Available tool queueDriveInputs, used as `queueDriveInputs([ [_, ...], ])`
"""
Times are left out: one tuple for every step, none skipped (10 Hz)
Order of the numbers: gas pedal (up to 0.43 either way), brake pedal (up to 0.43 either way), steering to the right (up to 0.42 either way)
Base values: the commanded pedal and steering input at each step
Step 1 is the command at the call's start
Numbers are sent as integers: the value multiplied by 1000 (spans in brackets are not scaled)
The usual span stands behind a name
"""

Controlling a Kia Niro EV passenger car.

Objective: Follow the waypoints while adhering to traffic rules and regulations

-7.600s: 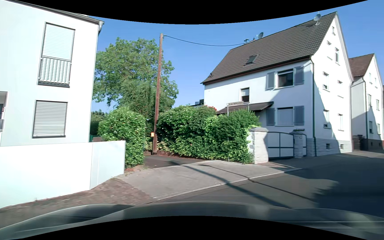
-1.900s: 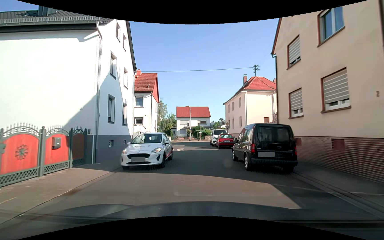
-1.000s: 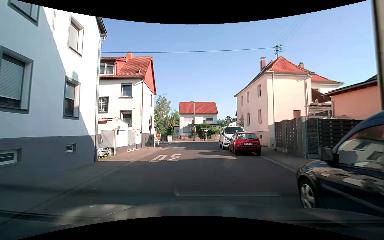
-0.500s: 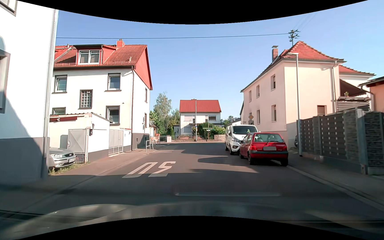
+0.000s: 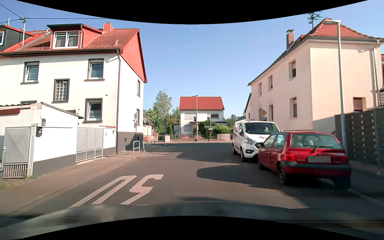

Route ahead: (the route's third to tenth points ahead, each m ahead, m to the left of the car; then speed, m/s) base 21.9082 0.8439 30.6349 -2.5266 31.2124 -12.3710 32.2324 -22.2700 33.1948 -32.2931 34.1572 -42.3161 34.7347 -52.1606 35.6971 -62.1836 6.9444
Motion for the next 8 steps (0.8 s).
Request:
queueDriveInputs([
  [0, 0, -13],
  [0, 0, -12],
  [0, 0, -10],
  [0, 0, -7],
  [0, 0, -6],
  [0, 0, -5],
  [0, 0, -5],
  [0, 6, -4],
])
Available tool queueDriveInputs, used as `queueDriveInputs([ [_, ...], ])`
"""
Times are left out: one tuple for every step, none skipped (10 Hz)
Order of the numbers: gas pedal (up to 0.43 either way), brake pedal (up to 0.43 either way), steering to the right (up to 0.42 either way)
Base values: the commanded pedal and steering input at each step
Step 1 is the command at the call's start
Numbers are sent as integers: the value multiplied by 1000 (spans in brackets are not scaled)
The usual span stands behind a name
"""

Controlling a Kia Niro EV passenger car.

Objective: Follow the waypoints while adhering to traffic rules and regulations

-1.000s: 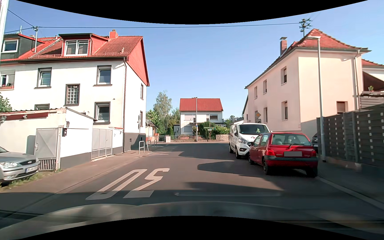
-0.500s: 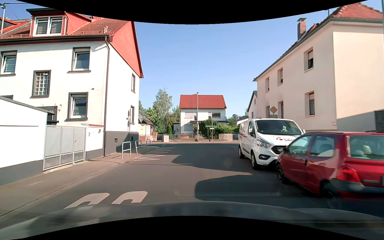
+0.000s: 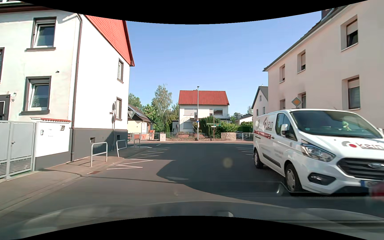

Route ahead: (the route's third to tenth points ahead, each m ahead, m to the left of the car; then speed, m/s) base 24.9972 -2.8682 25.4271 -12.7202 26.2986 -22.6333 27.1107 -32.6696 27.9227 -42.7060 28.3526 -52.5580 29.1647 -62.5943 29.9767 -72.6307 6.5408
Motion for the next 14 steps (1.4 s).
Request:
queueDriveInputs([
  [0, 12, -4],
  [0, 30, -2],
  [0, 49, 0],
  [0, 79, 6],
  [0, 98, 17],
  [0, 110, 26],
  [0, 116, 40],
  [0, 116, 50],
  [0, 122, 61],
  [0, 128, 68],
  [0, 128, 79],
  [0, 140, 87],
  [0, 146, 91],
  [0, 146, 93],
])
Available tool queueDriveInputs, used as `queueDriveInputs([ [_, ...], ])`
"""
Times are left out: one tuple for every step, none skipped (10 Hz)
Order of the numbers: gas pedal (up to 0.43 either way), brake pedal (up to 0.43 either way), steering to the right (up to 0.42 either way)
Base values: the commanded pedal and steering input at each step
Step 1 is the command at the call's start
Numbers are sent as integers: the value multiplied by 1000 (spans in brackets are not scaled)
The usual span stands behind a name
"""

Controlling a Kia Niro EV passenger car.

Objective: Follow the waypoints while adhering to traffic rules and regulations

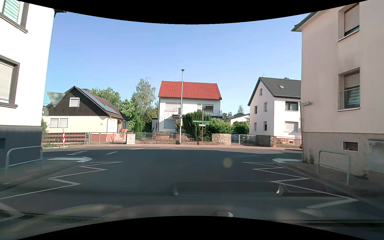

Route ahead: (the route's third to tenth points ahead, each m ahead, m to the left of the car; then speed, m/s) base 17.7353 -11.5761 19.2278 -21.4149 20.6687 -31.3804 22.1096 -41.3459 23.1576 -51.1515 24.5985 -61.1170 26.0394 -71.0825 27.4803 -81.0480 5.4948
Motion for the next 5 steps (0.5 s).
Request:
queueDriveInputs([
  [0, 152, 96],
  [0, 165, 103],
  [0, 165, 107],
  [0, 171, 110],
  [0, 171, 110],
])
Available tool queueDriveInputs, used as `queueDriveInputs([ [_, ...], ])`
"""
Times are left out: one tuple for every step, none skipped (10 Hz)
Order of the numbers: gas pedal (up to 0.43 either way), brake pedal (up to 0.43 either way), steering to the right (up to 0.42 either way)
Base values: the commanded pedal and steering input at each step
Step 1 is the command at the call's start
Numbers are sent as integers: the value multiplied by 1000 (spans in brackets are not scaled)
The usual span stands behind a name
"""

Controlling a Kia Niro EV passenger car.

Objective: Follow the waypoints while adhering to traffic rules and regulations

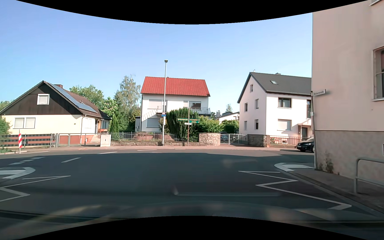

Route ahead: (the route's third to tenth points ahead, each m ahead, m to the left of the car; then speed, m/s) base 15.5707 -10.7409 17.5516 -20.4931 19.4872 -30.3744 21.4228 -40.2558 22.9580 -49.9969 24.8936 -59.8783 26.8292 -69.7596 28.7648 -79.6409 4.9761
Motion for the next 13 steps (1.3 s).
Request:
queueDriveInputs([
  [0, 177, 110],
  [0, 183, 110],
  [0, 189, 110],
  [0, 195, 109],
  [0, 201, 109],
  [0, 207, 108],
  [0, 207, 106],
  [0, 207, 103],
  [0, 207, 102],
  [0, 207, 102],
  [0, 189, 102],
  [0, 171, 102],
  [0, 165, 102],
])
